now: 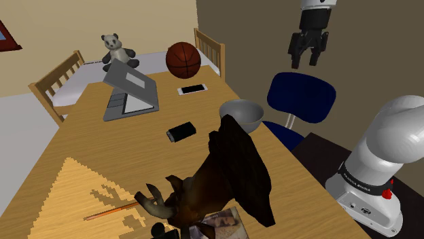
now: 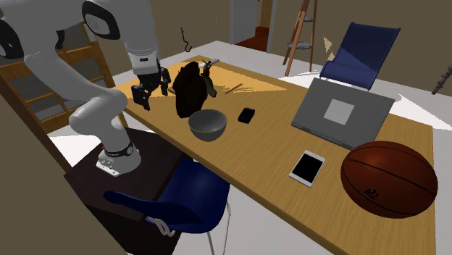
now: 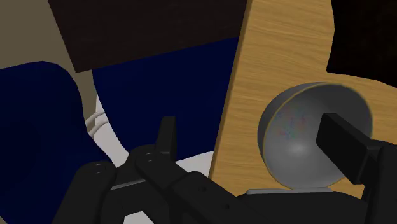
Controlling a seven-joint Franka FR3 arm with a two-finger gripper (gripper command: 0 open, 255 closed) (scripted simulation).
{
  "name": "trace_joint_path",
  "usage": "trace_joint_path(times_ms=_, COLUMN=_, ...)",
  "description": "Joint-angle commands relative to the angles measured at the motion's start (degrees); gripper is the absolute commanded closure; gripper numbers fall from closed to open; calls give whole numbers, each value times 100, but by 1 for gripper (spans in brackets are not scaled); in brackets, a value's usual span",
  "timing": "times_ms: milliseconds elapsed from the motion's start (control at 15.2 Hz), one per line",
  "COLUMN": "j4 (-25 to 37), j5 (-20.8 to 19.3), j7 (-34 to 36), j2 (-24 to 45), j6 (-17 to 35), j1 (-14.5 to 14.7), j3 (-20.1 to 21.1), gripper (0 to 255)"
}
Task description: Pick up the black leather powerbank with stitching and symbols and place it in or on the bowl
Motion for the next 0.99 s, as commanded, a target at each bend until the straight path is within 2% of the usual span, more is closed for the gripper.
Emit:
trace_joint_path(times_ms=0, j4=0, j5=0, j7=0, j2=0, j6=0, j1=0, j3=0, gripper=0)
trace_joint_path(times_ms=462, j4=-509, j5=799, j7=1949, j2=-48, j6=735, j1=-38, j3=1155, gripper=0)
trace_joint_path(times_ms=924, j4=-473, j5=1410, j7=3851, j2=581, j6=1657, j1=-146, j3=2363, gripper=0)
